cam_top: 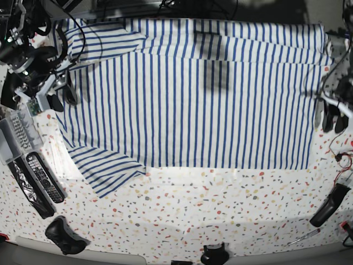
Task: Layout the t-shirt on the table in an organized manner, then fold the t-shirt properly
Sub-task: 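Move both grippers to the hem corners and grasp the hem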
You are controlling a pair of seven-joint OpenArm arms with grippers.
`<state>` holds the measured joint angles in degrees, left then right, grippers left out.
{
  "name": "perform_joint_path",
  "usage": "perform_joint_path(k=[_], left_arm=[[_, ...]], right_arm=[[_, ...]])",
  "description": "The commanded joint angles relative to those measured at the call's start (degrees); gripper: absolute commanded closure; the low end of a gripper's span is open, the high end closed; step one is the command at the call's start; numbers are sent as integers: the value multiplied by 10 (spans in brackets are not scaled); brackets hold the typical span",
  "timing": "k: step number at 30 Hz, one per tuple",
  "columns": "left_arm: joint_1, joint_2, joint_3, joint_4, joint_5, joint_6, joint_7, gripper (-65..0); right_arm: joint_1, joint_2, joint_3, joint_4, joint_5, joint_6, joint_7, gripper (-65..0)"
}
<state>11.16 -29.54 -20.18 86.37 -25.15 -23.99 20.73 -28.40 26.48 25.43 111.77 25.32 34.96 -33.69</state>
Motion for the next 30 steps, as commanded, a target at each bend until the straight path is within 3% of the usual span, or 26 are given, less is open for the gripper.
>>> perform_joint_path(k=[1, 5, 8, 17, 21, 30], left_arm=[[-32, -11, -3, -25, -16, -14, -15, -213], [-141, -11, -3, -173, -48, -81, -15, -252], [-208, -12, 6, -271, -55, -100, -15, -252], [-335, -13, 129, -439, 43, -99, -80, -252], [-366, -8, 140, -479, 51, -57, -83, -252], [-379, 22, 140, -526, 87, -58, -114, -252]], right_arm=[[1, 8, 5, 10, 6, 0, 10, -235], [1, 8, 5, 10, 6, 0, 2, -235], [1, 8, 5, 10, 6, 0, -5, -235], [1, 8, 5, 10, 6, -1, -29, -235], [1, 8, 5, 10, 7, -1, -37, -235], [1, 8, 5, 10, 47, 0, -45, -235]])
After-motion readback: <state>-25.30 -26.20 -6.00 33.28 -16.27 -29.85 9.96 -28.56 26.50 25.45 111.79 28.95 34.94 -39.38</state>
